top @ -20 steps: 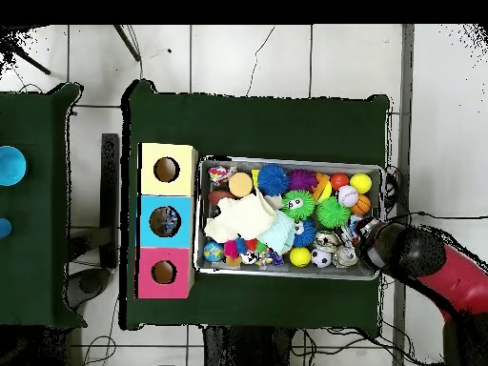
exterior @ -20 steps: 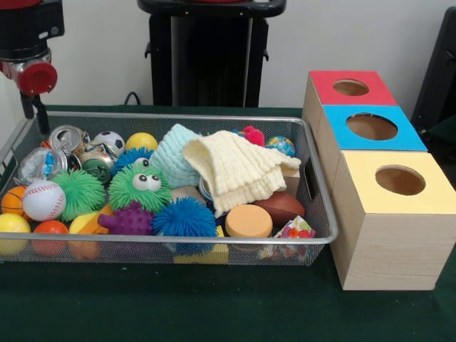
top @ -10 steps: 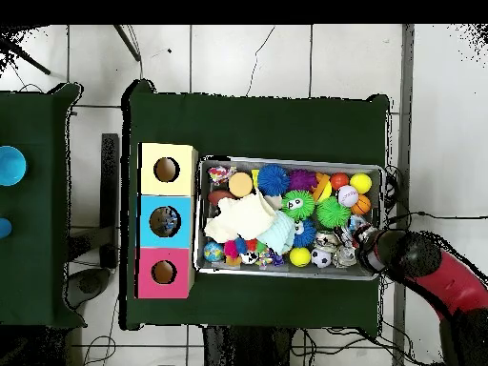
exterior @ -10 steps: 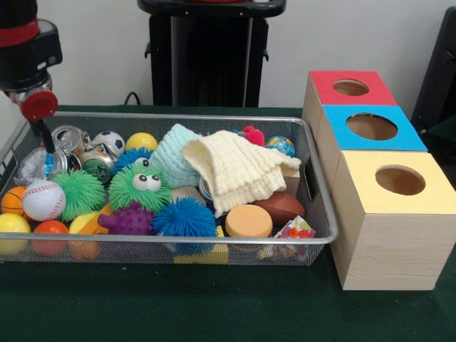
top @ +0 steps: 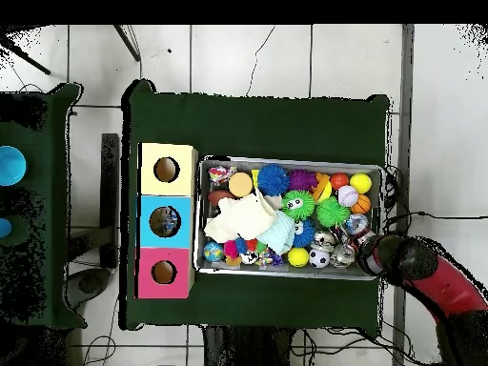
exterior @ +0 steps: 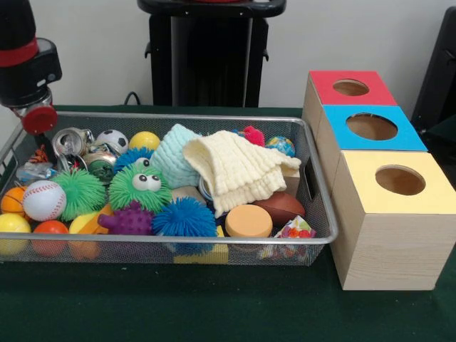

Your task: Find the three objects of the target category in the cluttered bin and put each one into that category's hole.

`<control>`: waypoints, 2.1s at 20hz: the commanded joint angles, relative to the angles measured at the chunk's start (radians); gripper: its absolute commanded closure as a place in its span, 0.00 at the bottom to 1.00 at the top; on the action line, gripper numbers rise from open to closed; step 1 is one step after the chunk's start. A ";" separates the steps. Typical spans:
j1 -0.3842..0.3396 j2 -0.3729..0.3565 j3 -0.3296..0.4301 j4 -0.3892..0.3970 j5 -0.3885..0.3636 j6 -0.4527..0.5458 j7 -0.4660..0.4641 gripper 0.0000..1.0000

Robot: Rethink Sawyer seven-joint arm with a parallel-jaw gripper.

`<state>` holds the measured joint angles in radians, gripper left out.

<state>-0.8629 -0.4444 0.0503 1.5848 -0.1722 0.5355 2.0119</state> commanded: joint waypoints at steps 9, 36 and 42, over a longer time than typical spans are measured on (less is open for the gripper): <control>0.025 -0.152 0.049 0.083 0.020 0.075 0.025 0.00; 0.088 -0.196 0.041 0.057 0.043 0.106 0.059 0.00; 0.104 -0.213 0.034 0.051 0.054 0.138 0.065 0.00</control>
<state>-0.7840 -0.6717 0.0364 1.6280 -0.1511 0.6078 2.0119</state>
